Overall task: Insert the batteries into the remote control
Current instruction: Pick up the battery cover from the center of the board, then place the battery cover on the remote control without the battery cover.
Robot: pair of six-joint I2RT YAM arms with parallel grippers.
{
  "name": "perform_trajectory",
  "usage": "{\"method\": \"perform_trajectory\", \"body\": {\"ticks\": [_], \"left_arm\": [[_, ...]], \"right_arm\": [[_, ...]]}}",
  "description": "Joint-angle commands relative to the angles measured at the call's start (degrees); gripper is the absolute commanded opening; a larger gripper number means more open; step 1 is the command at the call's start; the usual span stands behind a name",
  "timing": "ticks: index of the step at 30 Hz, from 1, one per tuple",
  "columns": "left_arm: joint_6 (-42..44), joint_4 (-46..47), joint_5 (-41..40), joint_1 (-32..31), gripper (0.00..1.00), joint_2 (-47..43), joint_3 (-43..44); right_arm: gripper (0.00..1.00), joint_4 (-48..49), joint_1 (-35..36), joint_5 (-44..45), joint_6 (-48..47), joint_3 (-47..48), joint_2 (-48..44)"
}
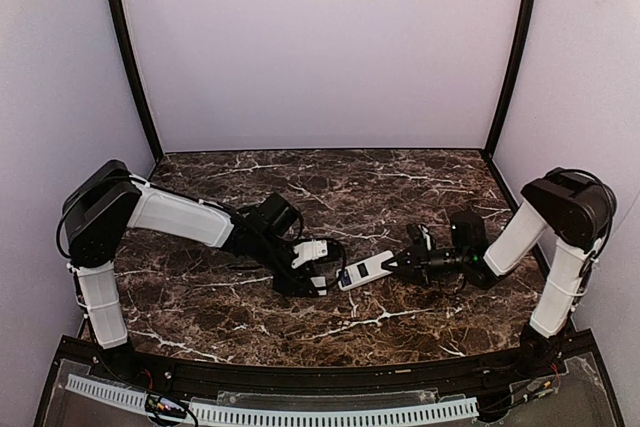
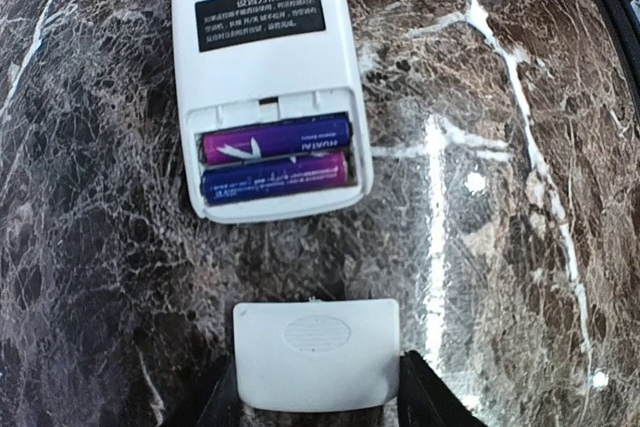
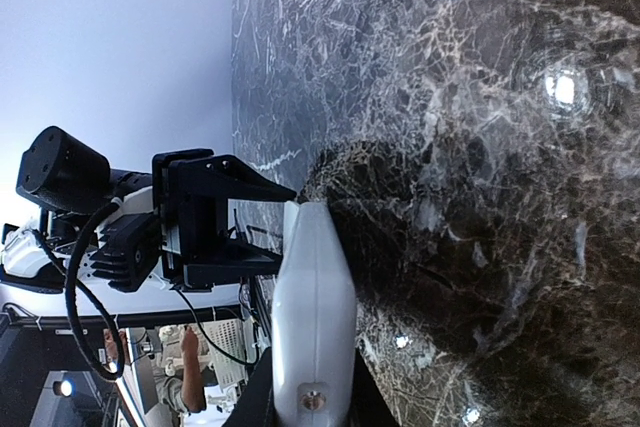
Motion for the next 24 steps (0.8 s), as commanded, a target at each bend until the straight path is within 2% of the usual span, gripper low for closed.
{"method": "perform_trajectory", "body": {"ticks": [1, 12, 24], "left_arm": [[-6.6, 7.7, 2.8, -0.6, 0.37, -2.6, -2.2], [-10.2, 16.1, 1.7, -1.1, 0.36, -2.9, -3.9], [-10.4, 17.7, 1.2, -2.2, 0.35, -0.5, -2.2]], "right_arm": [[0.00, 3.7, 1.1, 2.6, 1.5, -1.7, 2.6], [0.00, 12.1, 1.2, 3.0, 4.0, -4.0, 5.8], [0.00, 10.2, 1.7, 2.9, 3.5, -3.4, 4.5]]}}
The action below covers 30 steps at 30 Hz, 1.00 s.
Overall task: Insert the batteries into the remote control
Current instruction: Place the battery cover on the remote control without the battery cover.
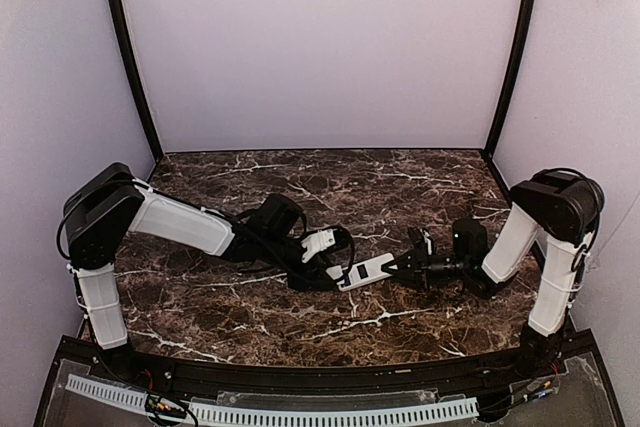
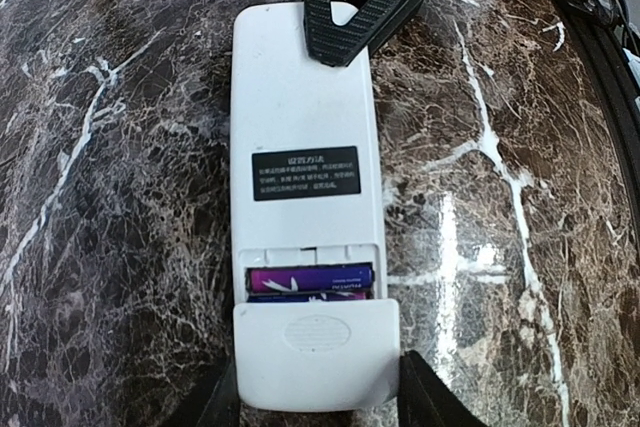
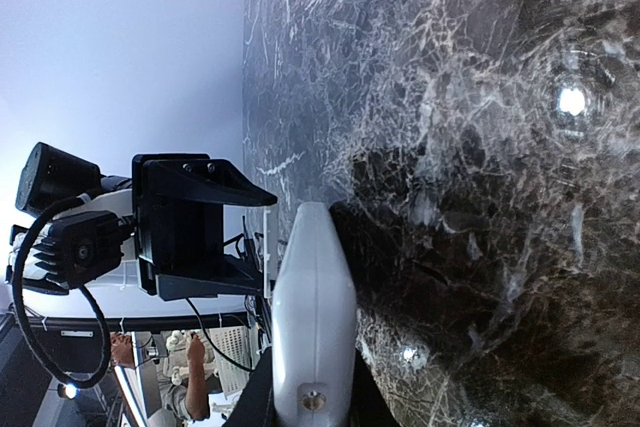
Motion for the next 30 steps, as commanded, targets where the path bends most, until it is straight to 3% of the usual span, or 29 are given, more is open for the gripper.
{"method": "perform_trajectory", "body": {"ticks": [1, 16, 30], "left_arm": [[-0.6, 0.7, 0.1, -0.6, 0.35, -0.2, 1.0], [-0.8, 0.8, 0.6, -1.3, 0.34, 2.7, 3.4], [-1.4, 0.9, 0.1, -1.6, 0.34, 4.5, 3.6]], "right_arm": [[0.00, -3.3, 0.9, 1.5, -0.9, -0.2, -0.4], [0.00, -12.9, 1.6, 3.0, -5.4, 1.7, -4.9], [0.00, -12.7, 1.8, 2.7, -5.1, 2.2, -4.8]]}}
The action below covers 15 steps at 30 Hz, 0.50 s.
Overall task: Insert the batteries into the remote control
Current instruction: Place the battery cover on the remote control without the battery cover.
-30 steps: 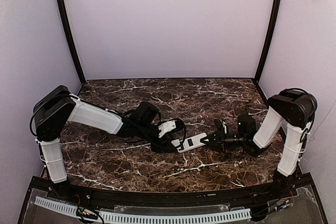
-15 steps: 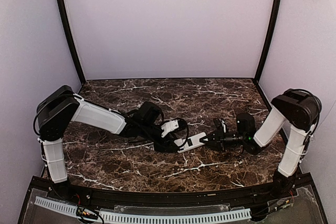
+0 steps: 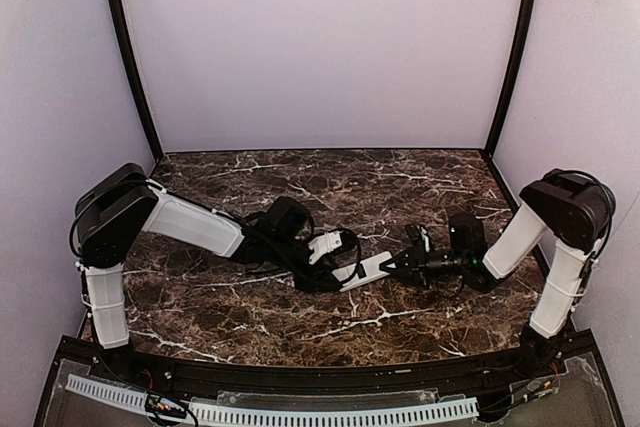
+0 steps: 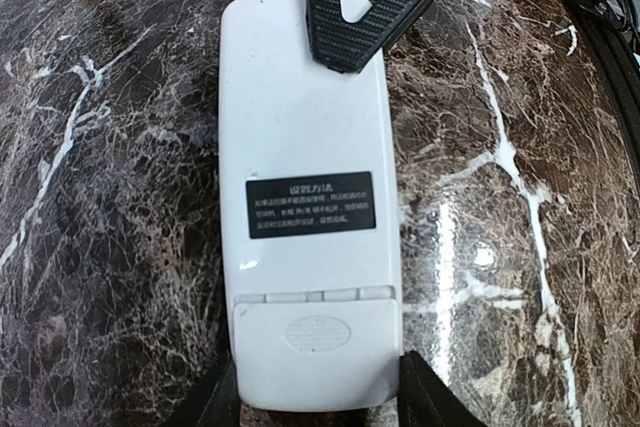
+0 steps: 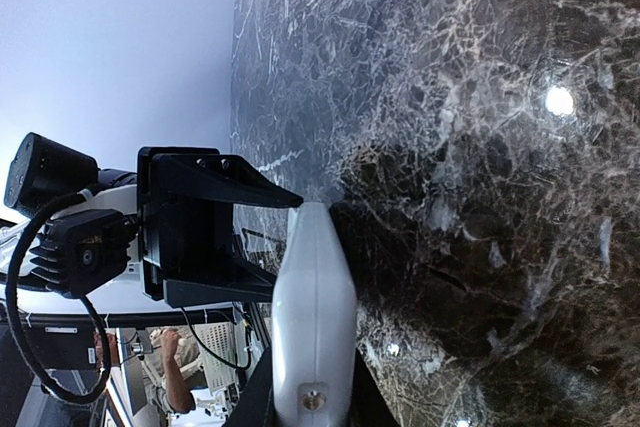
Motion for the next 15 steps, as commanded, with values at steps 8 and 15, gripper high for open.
{"method": "perform_trajectory", "body": {"ticks": [8, 15], "left_arm": [[0.2, -1.4, -0.5, -0.9, 0.34, 2.0, 2.1], [0.7, -2.5, 0.0, -1.4, 0.33, 3.8, 3.4]], "right_arm": [[0.00, -3.1, 1.0, 1.3, -0.9, 0.3, -0.3], [0.00, -3.6, 1.0, 1.4, -1.1, 0.4, -0.5]]}}
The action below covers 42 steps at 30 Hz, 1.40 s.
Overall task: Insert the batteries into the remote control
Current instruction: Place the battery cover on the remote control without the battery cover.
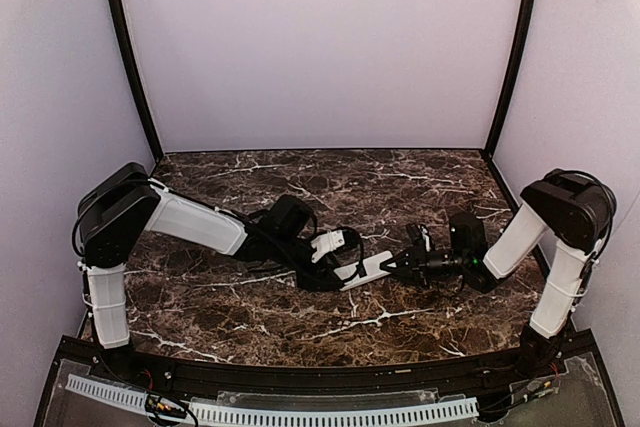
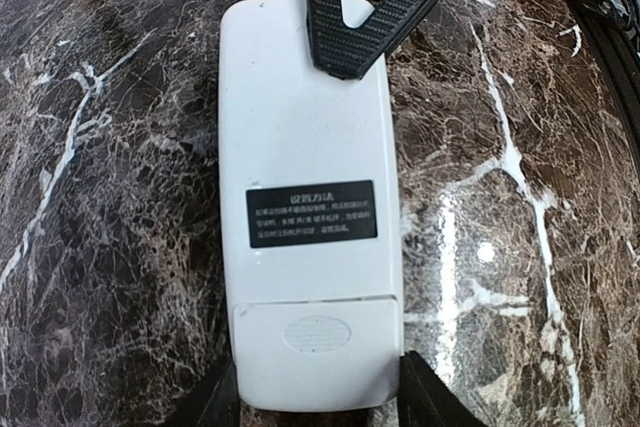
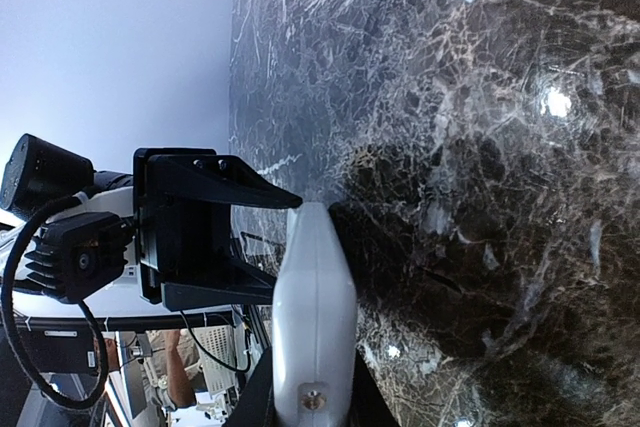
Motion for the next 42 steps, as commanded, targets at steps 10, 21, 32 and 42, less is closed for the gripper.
{"method": "perform_trajectory", "body": {"ticks": [10, 21, 32, 42], "left_arm": [[0.8, -2.7, -2.0, -1.3, 0.31, 3.9, 1.6], [2.0, -3.8, -4.7, -1.6, 0.43, 4.6, 1.6], [1.7, -4.2, -1.9, -1.6, 0.58, 4.5, 1.7], [2.0, -4.2, -2.9, -1.6, 0.72, 3.6, 1.0]], "right_arm": [[0.00, -4.0, 1.2, 1.1, -1.4, 0.5, -0.4], [0.00, -4.9, 1.2, 1.1, -1.7, 0.5, -0.8], [0.00, -6.3, 1.2, 1.7, -2.1, 0.2, -1.3], [0.00, -7.0, 1.2, 2.0, -2.2, 0.1, -1.5]]}}
